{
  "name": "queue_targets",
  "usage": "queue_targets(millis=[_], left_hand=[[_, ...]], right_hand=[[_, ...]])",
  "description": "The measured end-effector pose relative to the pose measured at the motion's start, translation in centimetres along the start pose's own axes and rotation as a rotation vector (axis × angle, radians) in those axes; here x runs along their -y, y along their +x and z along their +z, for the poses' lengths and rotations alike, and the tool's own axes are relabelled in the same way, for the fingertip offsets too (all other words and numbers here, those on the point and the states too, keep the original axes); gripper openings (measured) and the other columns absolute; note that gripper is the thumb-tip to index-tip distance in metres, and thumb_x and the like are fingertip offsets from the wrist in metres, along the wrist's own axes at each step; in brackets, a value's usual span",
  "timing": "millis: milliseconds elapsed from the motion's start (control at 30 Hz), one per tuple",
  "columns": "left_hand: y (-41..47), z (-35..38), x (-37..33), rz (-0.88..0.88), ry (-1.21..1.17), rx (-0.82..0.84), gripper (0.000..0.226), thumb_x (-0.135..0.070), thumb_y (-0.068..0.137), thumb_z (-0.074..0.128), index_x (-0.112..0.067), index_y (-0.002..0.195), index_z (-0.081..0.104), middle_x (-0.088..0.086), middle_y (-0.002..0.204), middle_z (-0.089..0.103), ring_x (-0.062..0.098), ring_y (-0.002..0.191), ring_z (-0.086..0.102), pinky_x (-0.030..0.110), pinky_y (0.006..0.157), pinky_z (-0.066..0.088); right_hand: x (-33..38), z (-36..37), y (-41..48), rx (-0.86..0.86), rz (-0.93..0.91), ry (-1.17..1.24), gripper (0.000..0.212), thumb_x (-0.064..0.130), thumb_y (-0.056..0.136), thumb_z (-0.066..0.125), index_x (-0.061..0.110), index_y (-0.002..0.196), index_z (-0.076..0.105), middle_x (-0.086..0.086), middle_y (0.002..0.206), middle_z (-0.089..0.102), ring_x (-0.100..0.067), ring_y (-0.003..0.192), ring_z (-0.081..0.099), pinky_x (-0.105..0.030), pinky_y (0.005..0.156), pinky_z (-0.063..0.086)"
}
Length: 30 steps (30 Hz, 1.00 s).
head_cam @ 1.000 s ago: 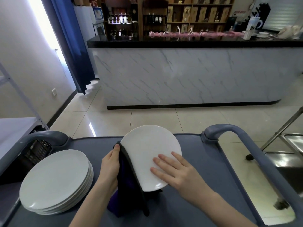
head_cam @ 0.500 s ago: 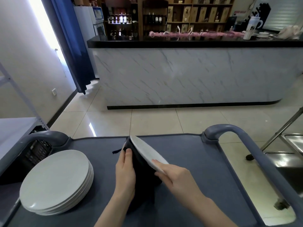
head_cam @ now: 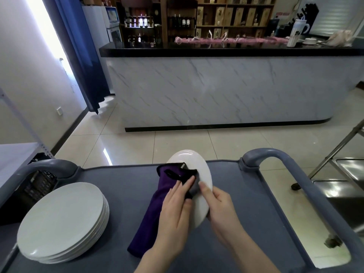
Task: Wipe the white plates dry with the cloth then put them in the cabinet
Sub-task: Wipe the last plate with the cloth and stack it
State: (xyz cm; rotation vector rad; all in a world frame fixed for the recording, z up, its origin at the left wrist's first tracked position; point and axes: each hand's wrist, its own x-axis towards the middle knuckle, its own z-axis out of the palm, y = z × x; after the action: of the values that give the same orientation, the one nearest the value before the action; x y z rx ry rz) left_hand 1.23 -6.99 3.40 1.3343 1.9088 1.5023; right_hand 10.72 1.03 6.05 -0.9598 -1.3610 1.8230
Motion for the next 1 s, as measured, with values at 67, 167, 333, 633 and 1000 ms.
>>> queue_targets(millis=[67,167,333,633,1000], left_hand=[[-0.8,0.3,-0.1,0.065,0.106,0.023,0.049,-0.047,0.095,0.028,-0.068,0.138,0.024,-0.04,0.145,0.035,-0.011,0.142,0.02,0.029,0.12,0.018],[-1.6,0.6,0.1,0.144,0.226,0.063,0.051,-0.04,0.098,0.028,-0.066,0.141,0.02,-0.045,0.147,0.023,-0.015,0.141,0.017,0.015,0.116,0.01],[1.1,0.1,0.5,0.125,0.253,0.121,0.05,-0.042,0.098,0.023,-0.068,0.141,0.017,-0.035,0.151,0.026,-0.011,0.144,0.009,0.022,0.12,0.008],[5.4,-1.4,3.1,-0.024,0.145,0.143,0.054,-0.033,0.103,0.034,-0.068,0.14,0.018,-0.035,0.154,0.02,-0.01,0.145,0.008,0.033,0.121,0.015],[-1.1,1.8,2.8,-0.071,0.01,0.089,0.055,-0.042,0.096,0.03,-0.071,0.139,0.011,-0.041,0.154,0.012,-0.014,0.144,-0.002,0.017,0.116,0.004]], right_hand=[[0.6,-0.5,0.3,-0.036,0.044,0.076,0.036,0.032,0.095,0.058,-0.001,0.098,0.073,-0.024,0.098,0.073,-0.03,0.09,0.071,-0.042,0.082,0.054],[0.9,-0.9,0.4,-0.064,0.094,0.146,0.04,0.03,0.098,0.054,-0.005,0.105,0.071,-0.026,0.105,0.072,-0.036,0.102,0.07,-0.047,0.094,0.052],[0.6,-0.8,0.2,-0.052,0.101,0.133,0.036,0.032,0.097,0.054,0.004,0.108,0.073,-0.018,0.107,0.074,-0.032,0.106,0.069,-0.046,0.095,0.052],[0.3,-1.9,-0.9,-0.046,0.022,0.077,0.042,0.041,0.076,0.066,0.0,0.082,0.073,-0.016,0.086,0.075,-0.022,0.075,0.069,-0.029,0.061,0.055],[2.6,-2.4,1.0,-0.174,0.033,0.266,0.026,0.029,0.094,0.059,0.009,0.093,0.076,-0.012,0.1,0.077,-0.021,0.091,0.074,-0.029,0.064,0.059]])
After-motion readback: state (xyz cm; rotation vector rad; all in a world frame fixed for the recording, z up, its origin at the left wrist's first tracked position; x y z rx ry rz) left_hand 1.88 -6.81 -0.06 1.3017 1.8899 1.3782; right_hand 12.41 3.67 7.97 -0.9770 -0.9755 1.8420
